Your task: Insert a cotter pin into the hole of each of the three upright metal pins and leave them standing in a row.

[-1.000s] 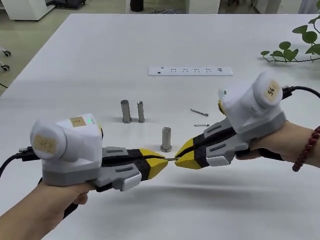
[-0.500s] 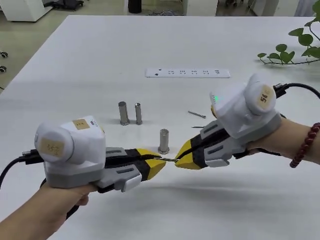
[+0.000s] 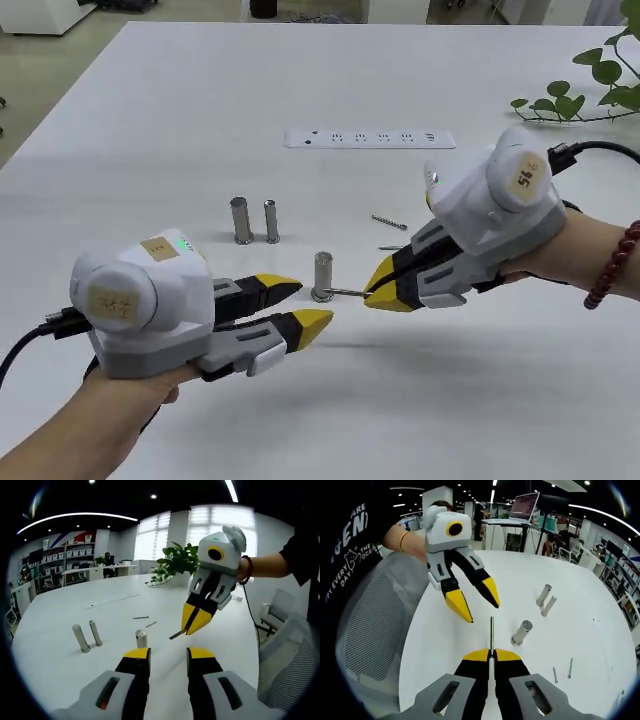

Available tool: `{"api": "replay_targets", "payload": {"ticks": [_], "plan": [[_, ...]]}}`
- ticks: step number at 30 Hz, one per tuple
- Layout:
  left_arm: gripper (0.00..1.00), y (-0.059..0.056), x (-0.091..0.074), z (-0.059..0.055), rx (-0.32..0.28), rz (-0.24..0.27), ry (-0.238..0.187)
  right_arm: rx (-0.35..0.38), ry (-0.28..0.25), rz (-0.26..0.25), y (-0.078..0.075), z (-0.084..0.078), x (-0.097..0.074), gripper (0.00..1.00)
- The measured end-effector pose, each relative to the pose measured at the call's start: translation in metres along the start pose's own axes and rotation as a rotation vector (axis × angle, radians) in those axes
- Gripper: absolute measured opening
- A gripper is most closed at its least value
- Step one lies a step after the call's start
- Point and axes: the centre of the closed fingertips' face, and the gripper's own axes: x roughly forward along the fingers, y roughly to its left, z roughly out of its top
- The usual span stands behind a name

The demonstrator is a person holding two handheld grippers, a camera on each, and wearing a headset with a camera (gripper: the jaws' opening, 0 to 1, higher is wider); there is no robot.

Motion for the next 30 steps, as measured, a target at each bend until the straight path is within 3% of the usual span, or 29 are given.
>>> {"api": "replay_targets", "payload": {"ticks": [8, 17, 25, 30], "plan": [[0.32, 0.011, 0.006, -0.006, 0.021, 0.112, -0.006, -0.003, 0.033, -0.033, -0.02, -0.009, -0.004, 0.0], [0.3, 0.013, 0.02, -0.011, -0.021, 0.149, -0.001, -0.006, 0.067, -0.028, -0.032, -0.018, 0.002, 0.0], [0.27, 0.025, 0.027, -0.012, -0.056, 0.211, -0.01, -0.004, 0.094, -0.024, -0.041, -0.027, 0.009, 0.0], [0.26, 0.031, 0.034, -0.017, -0.057, 0.24, 0.006, -0.001, 0.097, -0.019, -0.046, -0.029, 0.013, 0.0]]}}
